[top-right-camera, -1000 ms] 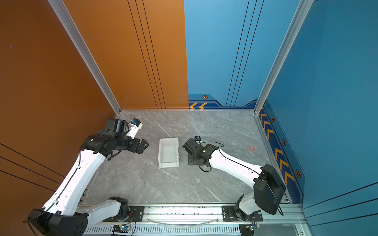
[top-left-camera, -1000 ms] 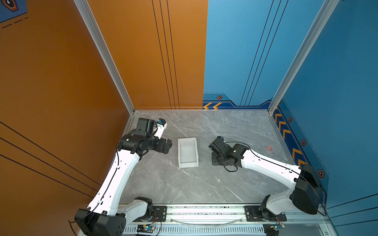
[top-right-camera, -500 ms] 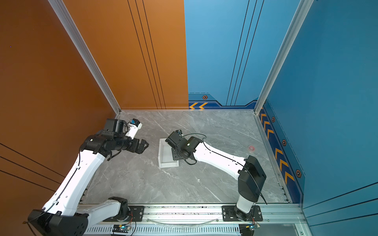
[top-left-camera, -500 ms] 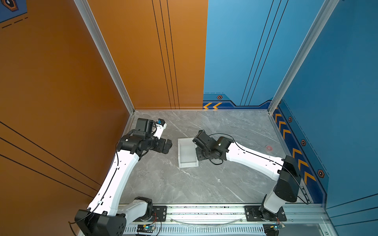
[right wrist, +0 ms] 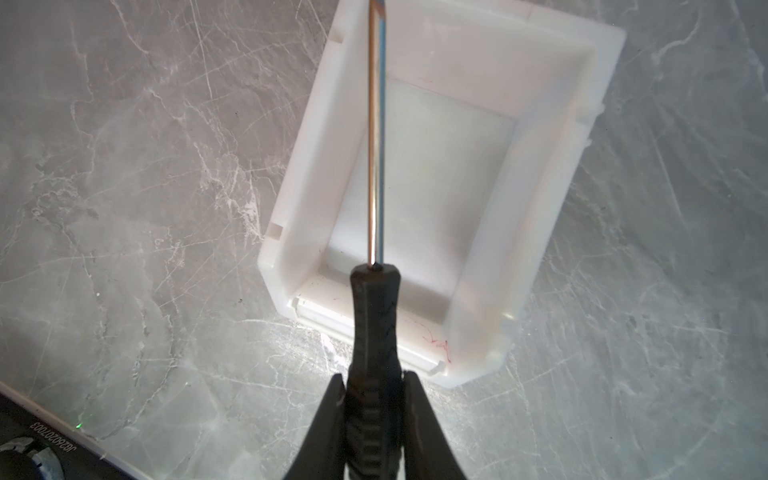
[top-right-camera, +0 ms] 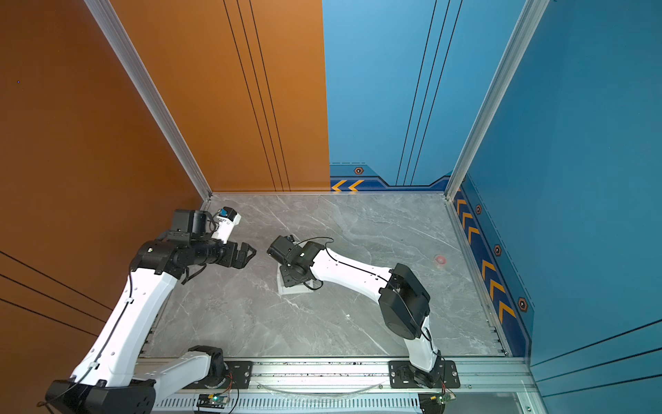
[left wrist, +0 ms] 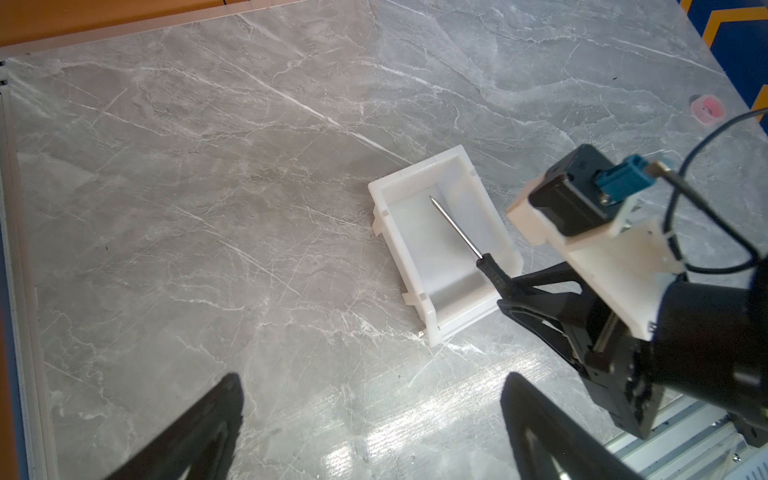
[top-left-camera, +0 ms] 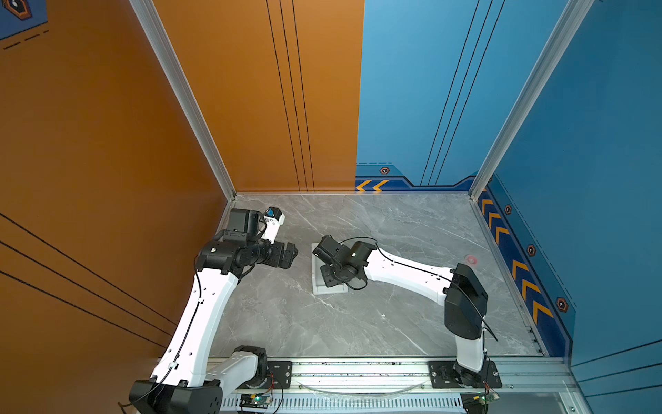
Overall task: Put the screwdriver in the bin
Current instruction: Place the screwdriver into the bin.
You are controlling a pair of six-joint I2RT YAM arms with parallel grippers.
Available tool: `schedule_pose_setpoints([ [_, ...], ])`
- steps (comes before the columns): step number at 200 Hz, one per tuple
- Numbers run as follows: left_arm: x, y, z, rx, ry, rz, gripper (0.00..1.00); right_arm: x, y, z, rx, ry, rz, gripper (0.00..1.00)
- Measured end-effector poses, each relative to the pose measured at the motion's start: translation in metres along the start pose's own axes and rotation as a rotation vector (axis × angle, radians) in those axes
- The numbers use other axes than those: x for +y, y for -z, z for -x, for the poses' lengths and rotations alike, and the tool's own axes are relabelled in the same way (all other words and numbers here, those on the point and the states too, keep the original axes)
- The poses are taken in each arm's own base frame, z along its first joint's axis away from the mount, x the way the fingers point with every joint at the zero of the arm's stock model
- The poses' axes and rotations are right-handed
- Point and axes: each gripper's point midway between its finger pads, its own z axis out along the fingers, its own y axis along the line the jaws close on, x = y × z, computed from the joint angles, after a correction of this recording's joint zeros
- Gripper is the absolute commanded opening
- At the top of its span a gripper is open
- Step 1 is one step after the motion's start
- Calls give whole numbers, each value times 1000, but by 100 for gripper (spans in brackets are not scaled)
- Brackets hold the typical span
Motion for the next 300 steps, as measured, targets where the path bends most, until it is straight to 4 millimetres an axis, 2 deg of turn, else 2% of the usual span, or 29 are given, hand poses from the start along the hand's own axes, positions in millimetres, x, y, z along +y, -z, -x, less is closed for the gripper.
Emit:
schedule_pose_setpoints([
  [51, -8, 4, 2, -18, 3, -46, 98, 4, -17, 0, 25, 30, -4, 18],
  [91, -9, 5, 2, -21, 16, -59, 98, -1, -29, -3, 50, 44, -24, 18],
  [113, -10, 5, 2, -22, 20, -67, 98, -4, -34, 1, 51, 38, -30, 18],
  [161, -9, 5, 3, -24, 34, -71, 98, -8, -58, 2, 80, 37, -53, 19],
  [192, -6, 6, 3, -27, 42, -63, 98, -9, -67, 3, 89, 34, -60, 19],
  [248, 8, 8, 4, -38, 88, -27, 98, -17, -70, 8, 91, 14, -64, 20],
  [300, 16, 10, 6, -54, 121, -9, 98, -20, -82, 4, 117, 7, -65, 21],
])
